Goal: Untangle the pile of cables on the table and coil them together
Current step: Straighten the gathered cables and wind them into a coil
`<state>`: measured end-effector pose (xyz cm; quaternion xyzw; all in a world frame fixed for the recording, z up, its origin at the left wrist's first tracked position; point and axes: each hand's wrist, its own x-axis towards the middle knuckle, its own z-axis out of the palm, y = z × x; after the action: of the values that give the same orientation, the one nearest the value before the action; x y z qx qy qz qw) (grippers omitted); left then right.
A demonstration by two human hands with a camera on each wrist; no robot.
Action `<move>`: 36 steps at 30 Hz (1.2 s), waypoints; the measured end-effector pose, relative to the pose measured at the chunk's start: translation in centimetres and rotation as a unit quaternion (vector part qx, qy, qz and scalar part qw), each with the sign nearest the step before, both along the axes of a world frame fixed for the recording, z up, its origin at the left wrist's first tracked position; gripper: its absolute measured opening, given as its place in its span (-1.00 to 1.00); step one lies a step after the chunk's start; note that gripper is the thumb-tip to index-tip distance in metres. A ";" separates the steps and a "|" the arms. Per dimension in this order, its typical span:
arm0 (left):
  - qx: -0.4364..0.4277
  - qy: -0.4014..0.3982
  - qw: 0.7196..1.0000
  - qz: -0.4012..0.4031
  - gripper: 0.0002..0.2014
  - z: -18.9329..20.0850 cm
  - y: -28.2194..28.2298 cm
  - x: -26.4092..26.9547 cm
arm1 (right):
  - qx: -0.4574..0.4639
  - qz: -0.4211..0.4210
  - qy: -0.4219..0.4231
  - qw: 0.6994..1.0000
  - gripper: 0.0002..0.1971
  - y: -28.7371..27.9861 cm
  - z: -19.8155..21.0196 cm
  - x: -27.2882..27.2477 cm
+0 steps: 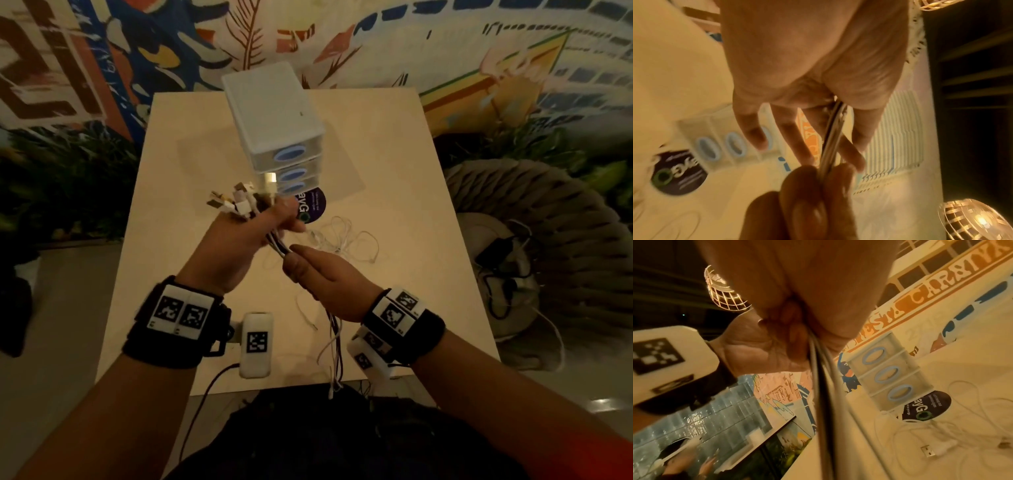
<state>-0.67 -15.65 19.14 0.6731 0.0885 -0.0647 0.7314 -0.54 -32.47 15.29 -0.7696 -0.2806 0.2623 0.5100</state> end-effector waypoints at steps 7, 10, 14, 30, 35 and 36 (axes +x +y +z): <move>-0.060 0.045 0.996 -0.044 -0.67 -0.8 -0.6 -0.3 | -0.041 0.013 0.041 0.998 -0.67 -0.1 -1.7 -0.4; -0.161 0.065 0.985 0.004 -0.66 -0.9 0.1 -0.1 | -0.058 0.008 0.083 0.995 -0.56 -1.4 -3.3 -0.7; -0.205 0.087 0.973 0.053 -0.69 -1.4 1.3 -0.2 | -0.135 0.038 0.141 0.980 -0.54 -4.1 -6.7 -1.8; -0.229 0.144 0.956 0.109 -0.65 -4.9 2.7 -1.6 | -0.275 -0.041 -0.035 0.960 -0.69 -2.9 -9.8 7.0; -0.217 0.153 0.959 0.095 -0.68 -6.0 2.3 -1.8 | -0.409 -0.010 -0.090 0.908 -0.67 1.8 -12.1 10.2; -0.217 0.153 0.960 0.093 -0.68 -6.1 2.5 -1.9 | -0.434 0.003 -0.105 0.895 -0.65 2.4 -12.7 10.2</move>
<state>-2.55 -13.16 13.05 0.4687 0.2453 -0.1159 0.8407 9.62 -30.10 2.58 -0.9368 -0.1932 0.2770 0.0917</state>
